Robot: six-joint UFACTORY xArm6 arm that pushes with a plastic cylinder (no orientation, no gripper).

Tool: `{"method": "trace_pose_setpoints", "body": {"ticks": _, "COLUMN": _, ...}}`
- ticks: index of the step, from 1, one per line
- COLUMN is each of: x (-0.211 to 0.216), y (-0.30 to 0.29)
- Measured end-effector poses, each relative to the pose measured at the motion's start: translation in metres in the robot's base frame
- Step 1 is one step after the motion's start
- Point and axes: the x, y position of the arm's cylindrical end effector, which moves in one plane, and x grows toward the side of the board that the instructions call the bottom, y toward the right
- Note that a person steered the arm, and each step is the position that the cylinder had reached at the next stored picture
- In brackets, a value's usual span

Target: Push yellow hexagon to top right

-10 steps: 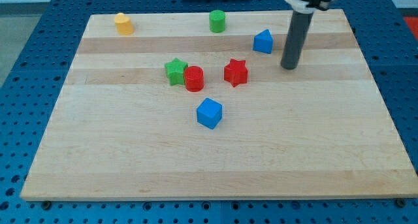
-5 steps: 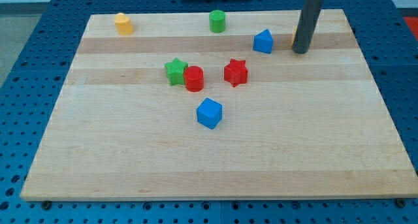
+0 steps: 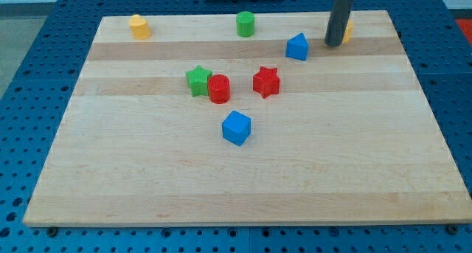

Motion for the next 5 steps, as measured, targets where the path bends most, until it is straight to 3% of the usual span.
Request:
{"method": "trace_pose_setpoints", "body": {"ticks": 3, "x": -0.017, "y": -0.007}}
{"method": "trace_pose_setpoints", "body": {"ticks": 5, "x": -0.017, "y": 0.018}}
